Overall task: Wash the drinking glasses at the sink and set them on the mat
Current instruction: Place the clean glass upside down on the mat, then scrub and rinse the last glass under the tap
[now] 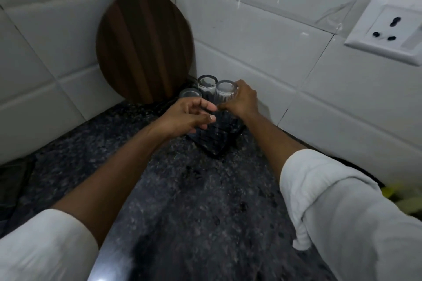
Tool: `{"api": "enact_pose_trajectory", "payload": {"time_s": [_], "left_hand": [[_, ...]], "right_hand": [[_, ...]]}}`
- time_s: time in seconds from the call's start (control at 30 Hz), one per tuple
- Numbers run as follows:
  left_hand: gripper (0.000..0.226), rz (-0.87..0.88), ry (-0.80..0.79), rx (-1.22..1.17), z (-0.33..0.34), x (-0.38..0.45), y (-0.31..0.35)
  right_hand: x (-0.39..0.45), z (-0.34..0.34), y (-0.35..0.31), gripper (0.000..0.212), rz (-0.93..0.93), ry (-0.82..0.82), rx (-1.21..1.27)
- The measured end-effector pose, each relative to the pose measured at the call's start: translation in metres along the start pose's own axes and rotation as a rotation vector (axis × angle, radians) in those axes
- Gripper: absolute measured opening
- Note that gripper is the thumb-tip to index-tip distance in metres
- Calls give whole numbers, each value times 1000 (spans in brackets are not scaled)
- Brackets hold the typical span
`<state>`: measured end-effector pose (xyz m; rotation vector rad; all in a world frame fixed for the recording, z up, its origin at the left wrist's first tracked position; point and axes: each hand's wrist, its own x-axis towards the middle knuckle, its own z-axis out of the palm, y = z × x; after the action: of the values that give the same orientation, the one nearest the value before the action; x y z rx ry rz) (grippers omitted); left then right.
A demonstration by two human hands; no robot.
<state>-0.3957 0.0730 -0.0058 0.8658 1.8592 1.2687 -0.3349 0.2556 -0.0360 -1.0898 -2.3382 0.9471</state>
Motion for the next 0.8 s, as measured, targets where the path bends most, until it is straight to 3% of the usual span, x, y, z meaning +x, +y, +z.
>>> {"api": "enact_pose_trajectory", "payload": {"time_s": [0.07,0.2,0.4,0.6,0.7,0.8], "left_hand": [[16,14,4,5,9,-5,8],[15,44,-10,21,42,-20,31],[14,98,-101,35,124,-65,73],[15,157,-205,66,195,-110,95],[14,174,-203,92,211,-124,97],[15,162,-199,99,217,-129,96]], "right_hand": [[-11,-17,-1,77,27,14,75],[-54,-72,8,55,49,77,220],[-147,-175,40,35,90,27,292],[-242,-248,97,27,139,83,293],[-269,-250,131,32,194,88,274],[-277,-229,155,59,273,41,219]]}}
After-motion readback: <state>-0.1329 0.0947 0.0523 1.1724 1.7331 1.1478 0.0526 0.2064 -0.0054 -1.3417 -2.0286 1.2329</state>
